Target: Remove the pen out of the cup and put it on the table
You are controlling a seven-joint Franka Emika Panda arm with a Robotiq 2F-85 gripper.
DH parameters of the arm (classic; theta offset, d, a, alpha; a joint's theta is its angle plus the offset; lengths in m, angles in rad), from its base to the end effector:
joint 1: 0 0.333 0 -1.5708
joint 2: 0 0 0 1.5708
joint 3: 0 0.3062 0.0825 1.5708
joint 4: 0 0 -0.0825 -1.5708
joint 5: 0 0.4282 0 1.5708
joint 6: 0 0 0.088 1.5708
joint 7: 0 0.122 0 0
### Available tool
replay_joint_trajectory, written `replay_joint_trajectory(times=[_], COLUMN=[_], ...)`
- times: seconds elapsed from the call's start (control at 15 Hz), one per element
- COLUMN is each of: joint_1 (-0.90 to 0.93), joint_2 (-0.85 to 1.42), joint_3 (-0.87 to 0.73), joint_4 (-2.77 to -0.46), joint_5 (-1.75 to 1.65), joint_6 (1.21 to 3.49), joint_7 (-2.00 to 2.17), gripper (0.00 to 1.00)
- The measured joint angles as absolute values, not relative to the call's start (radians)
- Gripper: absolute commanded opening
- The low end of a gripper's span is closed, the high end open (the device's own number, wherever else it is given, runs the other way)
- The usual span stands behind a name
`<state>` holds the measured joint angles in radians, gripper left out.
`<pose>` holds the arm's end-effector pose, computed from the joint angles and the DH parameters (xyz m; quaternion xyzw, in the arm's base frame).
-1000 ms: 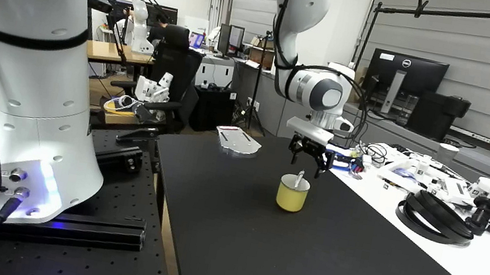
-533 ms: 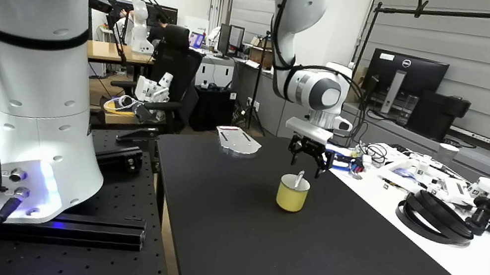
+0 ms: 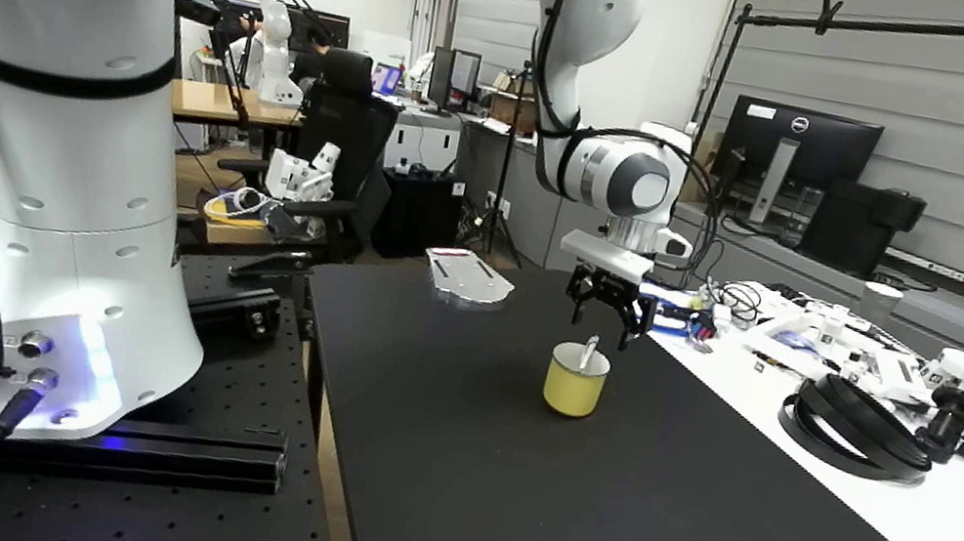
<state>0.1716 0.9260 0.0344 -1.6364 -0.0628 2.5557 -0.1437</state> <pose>0.6706 0.1398 0.0156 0.9812 0.1930 -0.0028 0.0036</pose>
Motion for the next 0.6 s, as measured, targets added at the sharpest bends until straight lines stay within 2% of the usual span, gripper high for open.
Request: replay_joint_trajectory(times=[0.47,0.53,0.6], joint_1=[0.172,0.172,0.172], joint_2=[0.926,0.926,0.926], joint_3=[0.034,0.034,0.034], joint_4=[-1.639,-1.639,-1.639], joint_5=[-0.063,-0.063,-0.063], joint_6=[2.556,2.556,2.556], joint_7=[-0.139,-0.139,-0.139], gripper=[1.00,0.96,0.73])
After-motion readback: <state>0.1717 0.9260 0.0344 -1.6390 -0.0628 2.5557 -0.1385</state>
